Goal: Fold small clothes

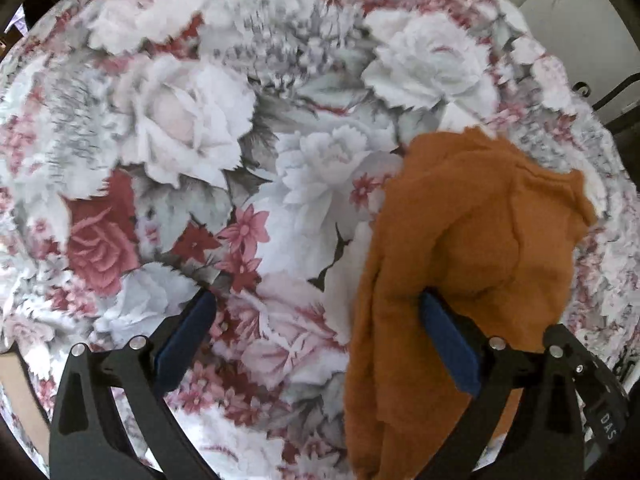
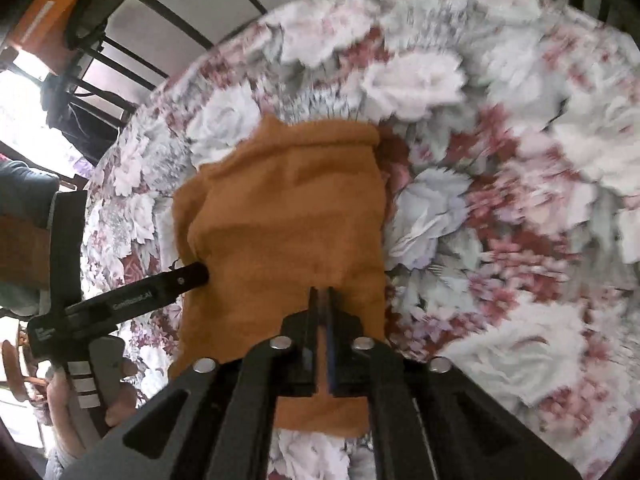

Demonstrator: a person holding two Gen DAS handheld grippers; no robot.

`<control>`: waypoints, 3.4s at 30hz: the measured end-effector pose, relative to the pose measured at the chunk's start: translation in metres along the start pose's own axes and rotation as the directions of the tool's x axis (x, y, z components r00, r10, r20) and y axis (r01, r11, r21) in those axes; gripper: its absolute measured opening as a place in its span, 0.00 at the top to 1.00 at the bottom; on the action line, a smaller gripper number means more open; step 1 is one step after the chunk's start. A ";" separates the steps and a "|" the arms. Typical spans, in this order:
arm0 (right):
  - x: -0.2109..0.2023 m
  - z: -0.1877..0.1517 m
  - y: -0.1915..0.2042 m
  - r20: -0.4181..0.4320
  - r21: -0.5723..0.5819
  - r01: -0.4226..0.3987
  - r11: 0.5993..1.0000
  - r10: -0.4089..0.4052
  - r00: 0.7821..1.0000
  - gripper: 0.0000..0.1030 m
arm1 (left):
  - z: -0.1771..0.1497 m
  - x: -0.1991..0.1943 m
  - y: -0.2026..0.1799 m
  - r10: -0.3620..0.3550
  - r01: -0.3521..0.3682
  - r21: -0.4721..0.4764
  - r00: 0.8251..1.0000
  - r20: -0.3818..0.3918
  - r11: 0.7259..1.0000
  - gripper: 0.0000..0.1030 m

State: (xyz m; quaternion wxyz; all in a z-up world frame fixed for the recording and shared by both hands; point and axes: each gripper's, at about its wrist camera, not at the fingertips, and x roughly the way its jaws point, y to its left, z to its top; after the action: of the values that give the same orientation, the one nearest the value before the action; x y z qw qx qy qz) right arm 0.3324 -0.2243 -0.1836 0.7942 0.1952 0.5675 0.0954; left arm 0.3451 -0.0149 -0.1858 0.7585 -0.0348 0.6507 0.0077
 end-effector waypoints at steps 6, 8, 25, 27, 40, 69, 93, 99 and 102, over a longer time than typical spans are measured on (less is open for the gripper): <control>-0.029 -0.026 0.011 0.035 -0.010 0.004 1.000 -0.004 0.999 0.57 | -0.040 -0.045 -0.034 -0.011 0.006 0.099 0.999 0.048 0.995 0.05; -0.024 -0.039 0.019 0.014 -0.017 0.016 1.000 -0.016 1.000 0.57 | -0.053 -0.048 -0.048 0.018 -0.027 0.144 0.998 0.060 0.989 0.05; -0.099 -0.098 0.023 0.160 -0.041 0.089 0.995 -0.082 0.984 0.35 | -0.120 -0.064 -0.055 0.076 -0.077 0.021 0.996 0.044 0.997 0.05; -0.115 -0.106 0.020 0.178 -0.021 0.081 0.997 -0.076 0.981 0.35 | -0.131 -0.086 -0.048 0.035 -0.035 0.000 0.997 0.070 0.999 0.05; -0.190 -0.100 0.030 0.268 0.095 -0.011 0.995 -0.015 0.963 0.20 | -0.145 -0.135 -0.005 -0.097 0.096 0.015 0.984 0.152 0.995 0.05; 0.016 0.005 -0.023 0.028 0.149 -0.111 0.983 0.108 0.994 0.24 | -0.046 0.006 -0.043 -0.258 0.259 0.052 0.966 -0.029 0.964 0.05; 0.050 0.000 -0.010 -0.031 0.126 -0.144 0.981 0.149 0.988 0.39 | -0.058 0.023 -0.056 -0.327 0.328 0.096 0.945 -0.023 0.940 0.18; 0.043 -0.003 -0.001 -0.031 0.091 -0.086 0.992 0.089 0.996 0.61 | -0.061 0.018 -0.066 -0.324 0.323 0.140 0.946 -0.014 0.936 0.36; 0.039 -0.005 0.009 -0.019 0.071 -0.047 0.996 0.048 0.999 0.67 | -0.061 0.012 -0.069 -0.321 0.318 0.155 0.947 -0.006 0.935 0.44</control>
State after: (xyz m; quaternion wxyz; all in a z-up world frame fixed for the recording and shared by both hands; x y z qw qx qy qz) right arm 0.3411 -0.2007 -0.2147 0.7783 0.2355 0.5741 0.0963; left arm 0.2904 -0.0879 -0.2041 0.7565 -0.0814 0.6275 -0.1655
